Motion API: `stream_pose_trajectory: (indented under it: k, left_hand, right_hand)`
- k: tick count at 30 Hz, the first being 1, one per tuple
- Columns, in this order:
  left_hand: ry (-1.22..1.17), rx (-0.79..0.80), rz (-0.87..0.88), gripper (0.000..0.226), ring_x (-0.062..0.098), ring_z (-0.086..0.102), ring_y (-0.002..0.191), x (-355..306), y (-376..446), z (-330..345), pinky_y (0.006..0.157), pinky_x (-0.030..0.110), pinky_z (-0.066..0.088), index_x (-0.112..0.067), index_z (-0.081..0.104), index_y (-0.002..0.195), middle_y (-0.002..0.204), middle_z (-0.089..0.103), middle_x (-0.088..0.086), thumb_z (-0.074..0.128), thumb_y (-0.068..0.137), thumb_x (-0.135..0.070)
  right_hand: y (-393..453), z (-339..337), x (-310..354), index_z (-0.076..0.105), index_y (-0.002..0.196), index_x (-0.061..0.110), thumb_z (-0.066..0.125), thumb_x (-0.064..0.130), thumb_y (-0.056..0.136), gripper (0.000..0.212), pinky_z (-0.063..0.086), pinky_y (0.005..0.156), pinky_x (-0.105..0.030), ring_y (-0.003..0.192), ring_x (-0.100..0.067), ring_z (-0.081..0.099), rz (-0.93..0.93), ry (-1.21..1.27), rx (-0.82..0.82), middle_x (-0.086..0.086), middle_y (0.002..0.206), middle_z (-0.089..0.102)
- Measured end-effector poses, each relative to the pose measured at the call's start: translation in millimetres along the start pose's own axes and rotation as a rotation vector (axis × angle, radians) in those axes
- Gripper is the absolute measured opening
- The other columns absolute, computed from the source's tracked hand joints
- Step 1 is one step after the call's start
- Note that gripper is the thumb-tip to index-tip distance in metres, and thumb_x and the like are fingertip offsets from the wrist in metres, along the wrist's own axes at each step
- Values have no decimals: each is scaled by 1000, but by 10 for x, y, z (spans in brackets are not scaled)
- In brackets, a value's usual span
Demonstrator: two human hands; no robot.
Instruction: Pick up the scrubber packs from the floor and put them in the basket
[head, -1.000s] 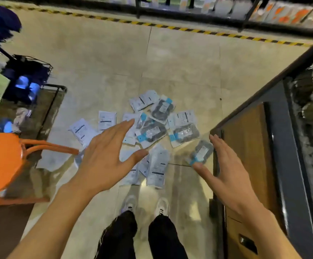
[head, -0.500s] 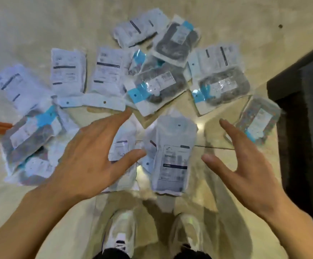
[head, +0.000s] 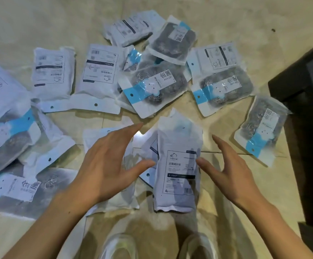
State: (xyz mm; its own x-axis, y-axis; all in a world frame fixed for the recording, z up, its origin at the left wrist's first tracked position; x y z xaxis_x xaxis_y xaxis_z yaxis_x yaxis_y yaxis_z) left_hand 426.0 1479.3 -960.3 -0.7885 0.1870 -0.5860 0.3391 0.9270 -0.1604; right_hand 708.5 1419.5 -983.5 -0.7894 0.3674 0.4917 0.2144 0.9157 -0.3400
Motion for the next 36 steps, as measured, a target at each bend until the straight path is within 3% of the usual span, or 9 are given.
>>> stream_pose_trajectory:
  k: [2,6,8,12,15,20,24,29,36]
  left_hand:
    - [-31,-9,-22,86,14,47,137,16,-46,-12,107,39,42,-46,33,153,151,51,-15,46,77,-85]
    - [-25,-52,-27,87,20,51,135,63,-28,-35,103,43,46,-44,36,153,149,54,-11,45,77,-84]
    - [-7,-73,-26,86,21,53,133,67,-18,-63,101,44,47,-44,37,152,149,56,-10,45,77,-84]
    - [-16,-83,-22,86,16,50,130,61,-45,-88,98,40,45,-40,39,152,147,57,-9,46,77,-82]
    - [3,-69,-4,83,18,53,129,53,-33,-43,94,38,44,-41,39,152,146,58,-9,46,80,-82]
    - [1,-35,-7,86,20,52,132,40,-3,26,98,42,46,-38,39,154,149,56,-7,44,80,-82]
    - [-27,-7,-21,87,17,53,131,77,-28,59,101,42,45,-40,37,154,150,54,-11,42,80,-85]
    - [-110,27,-86,86,13,50,135,183,38,197,108,40,43,-46,33,154,154,48,-16,43,79,-87]
    - [-124,201,-167,77,20,51,138,137,557,847,109,46,46,-33,36,155,156,48,-6,60,90,-66]
  right_hand:
    - [5,140,-131,36,157,28,57,81,80,96,44,109,-43,140,-21,49,102,127,1,2,157,48]
    - [51,598,-366,37,156,18,75,51,86,87,49,77,-29,107,-19,64,463,573,92,-7,136,61]
    - [39,782,-412,31,158,13,79,43,87,90,48,71,-29,93,-12,63,569,732,140,-5,124,65]
    - [-15,909,-418,35,154,14,84,38,84,89,50,65,-25,90,-11,68,625,867,176,-1,119,66]
    - [-19,982,-367,50,134,9,89,27,79,70,53,53,-16,71,-5,74,593,866,175,-3,109,74]
    - [12,1049,-311,71,111,4,85,16,84,33,60,62,-24,81,-20,79,532,1000,190,-6,94,82]
    - [-8,985,-250,71,116,9,81,15,88,31,63,76,-34,92,-24,79,415,992,156,-7,105,81]
    - [8,532,-320,68,113,14,76,12,91,24,64,78,-41,90,-25,79,338,946,-8,-5,101,81]
    - [-119,-230,-697,67,123,17,77,12,89,35,60,78,-38,92,-21,78,339,965,-245,0,106,80]
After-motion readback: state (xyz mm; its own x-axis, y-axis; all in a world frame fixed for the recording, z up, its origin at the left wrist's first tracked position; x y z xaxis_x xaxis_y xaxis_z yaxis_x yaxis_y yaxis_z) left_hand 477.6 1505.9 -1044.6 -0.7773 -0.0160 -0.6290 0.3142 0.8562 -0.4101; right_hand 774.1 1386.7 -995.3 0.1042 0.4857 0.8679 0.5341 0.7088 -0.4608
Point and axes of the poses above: each hand's wrist, its own y-axis towards the middle knuckle, its own z-axis out of the palm, x = y × z, the point moved 7 cm from there along y, towards the middle knuckle
